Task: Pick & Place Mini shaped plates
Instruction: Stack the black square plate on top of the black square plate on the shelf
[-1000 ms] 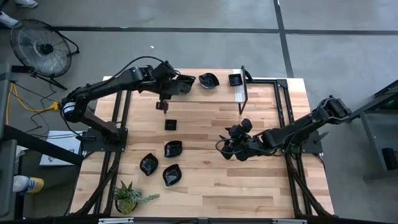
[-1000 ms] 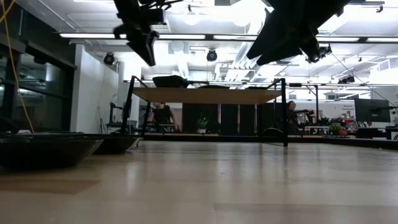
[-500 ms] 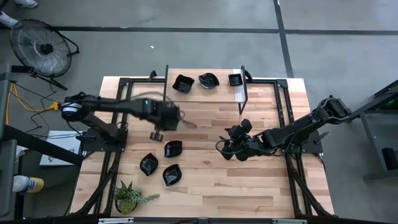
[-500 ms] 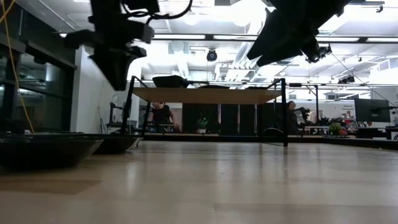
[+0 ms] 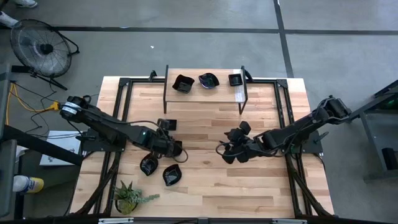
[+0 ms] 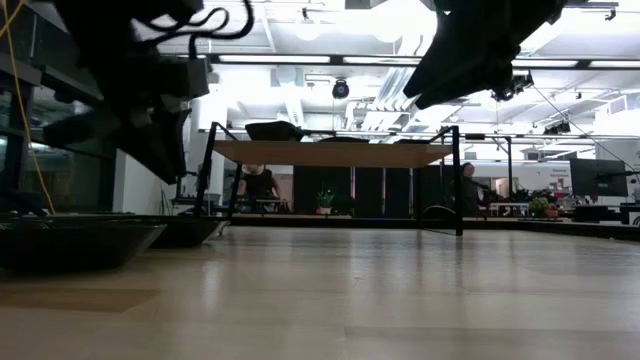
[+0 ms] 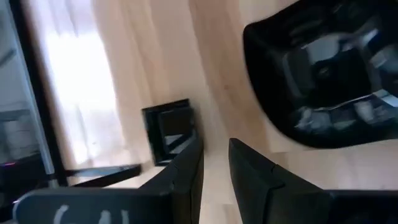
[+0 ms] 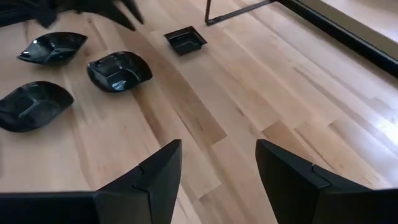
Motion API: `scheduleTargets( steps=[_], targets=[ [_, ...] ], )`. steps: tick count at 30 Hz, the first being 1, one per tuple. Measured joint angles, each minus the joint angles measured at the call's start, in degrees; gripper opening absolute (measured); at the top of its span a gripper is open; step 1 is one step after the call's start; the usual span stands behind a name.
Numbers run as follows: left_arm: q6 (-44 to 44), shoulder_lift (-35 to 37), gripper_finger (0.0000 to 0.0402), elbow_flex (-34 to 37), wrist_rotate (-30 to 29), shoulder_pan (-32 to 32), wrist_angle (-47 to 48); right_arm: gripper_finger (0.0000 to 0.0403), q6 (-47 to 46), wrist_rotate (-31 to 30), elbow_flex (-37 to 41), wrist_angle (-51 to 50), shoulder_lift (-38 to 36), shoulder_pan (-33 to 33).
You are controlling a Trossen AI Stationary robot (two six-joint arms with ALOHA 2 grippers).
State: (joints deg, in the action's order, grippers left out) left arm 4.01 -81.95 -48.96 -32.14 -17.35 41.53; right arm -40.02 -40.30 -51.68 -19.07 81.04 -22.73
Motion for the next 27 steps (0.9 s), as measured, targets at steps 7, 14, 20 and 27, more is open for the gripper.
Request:
scheduleTargets(
  steps=[7,14,20,27],
  targets=[
    [0.2,0.0,0.0072,6.2,-3.5,1.2,-3.3,0.0200,-0.7,0.0,0.0,0.5,0.0,-1.3],
    [0.2,0.0,0.0072,9.9,-3.1,4.2,-8.2,0.0200,-1.1,-1.7,0.0,0.5,0.0,-1.7],
    [3.7,0.0,0.0072,11.5,-0.3,6.6,-14.1,0.0201,-1.0,-2.3,0.0,0.5,0.0,-1.7],
    [6.2,0.0,0.0072,12.3,1.5,8.7,-16.3,0.0201,-0.5,-2.8,0.0,0.5,0.0,-1.7]
  ],
)
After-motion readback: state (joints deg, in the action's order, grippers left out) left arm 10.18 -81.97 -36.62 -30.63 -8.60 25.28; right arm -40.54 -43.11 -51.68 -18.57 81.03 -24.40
